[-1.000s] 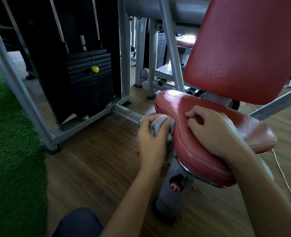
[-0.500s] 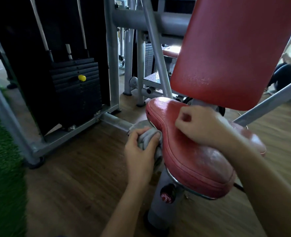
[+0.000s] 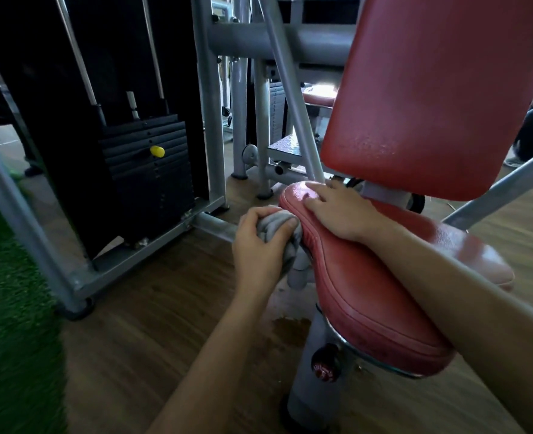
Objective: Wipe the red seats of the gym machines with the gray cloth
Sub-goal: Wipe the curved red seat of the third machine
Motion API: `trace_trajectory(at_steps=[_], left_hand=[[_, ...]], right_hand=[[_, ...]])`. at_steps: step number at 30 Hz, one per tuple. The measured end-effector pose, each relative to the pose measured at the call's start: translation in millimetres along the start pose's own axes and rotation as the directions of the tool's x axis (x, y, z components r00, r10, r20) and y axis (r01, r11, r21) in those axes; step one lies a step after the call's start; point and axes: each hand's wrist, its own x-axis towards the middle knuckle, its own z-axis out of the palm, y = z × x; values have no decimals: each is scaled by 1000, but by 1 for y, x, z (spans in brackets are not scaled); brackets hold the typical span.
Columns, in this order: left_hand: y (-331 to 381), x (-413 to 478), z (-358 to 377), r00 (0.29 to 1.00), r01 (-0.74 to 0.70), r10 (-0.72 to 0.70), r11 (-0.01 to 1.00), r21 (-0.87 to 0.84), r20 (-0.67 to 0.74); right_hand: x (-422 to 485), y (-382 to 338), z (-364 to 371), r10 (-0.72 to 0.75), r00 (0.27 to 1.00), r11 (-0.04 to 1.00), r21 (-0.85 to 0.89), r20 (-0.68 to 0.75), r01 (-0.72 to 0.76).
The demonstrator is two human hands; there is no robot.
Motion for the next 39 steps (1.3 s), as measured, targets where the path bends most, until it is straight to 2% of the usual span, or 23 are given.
trace_trajectory(at_steps=[5, 10, 20, 23, 27, 34, 39], left_hand=[[-1, 39, 0, 1000, -8, 8, 1000, 12, -27], [1, 32, 5, 1000, 4, -6, 997, -79, -29], [13, 44, 4, 999, 46, -45, 995, 87, -10], [22, 30, 5, 997, 80, -79, 994, 81, -10], [38, -11, 10, 1000, 30, -30, 993, 111, -7], [39, -41, 2, 981, 191, -190, 981, -31, 49], [27, -13, 0, 995, 52, -51, 999, -9, 88]], right_hand=[[0, 1, -1, -23, 999, 999, -35, 23, 24], [-2, -1, -2, -44, 999, 999, -27, 18, 44], [-3, 10, -1, -105, 994, 993, 48, 10, 105], [-1, 12, -1, -117, 993, 989, 88, 3, 116], [1, 13, 2, -137, 991, 983, 118, -14, 137], [-2, 12, 0, -155, 988, 982, 113, 4, 153], [-11, 12, 1, -161, 987, 981, 105, -25, 163]])
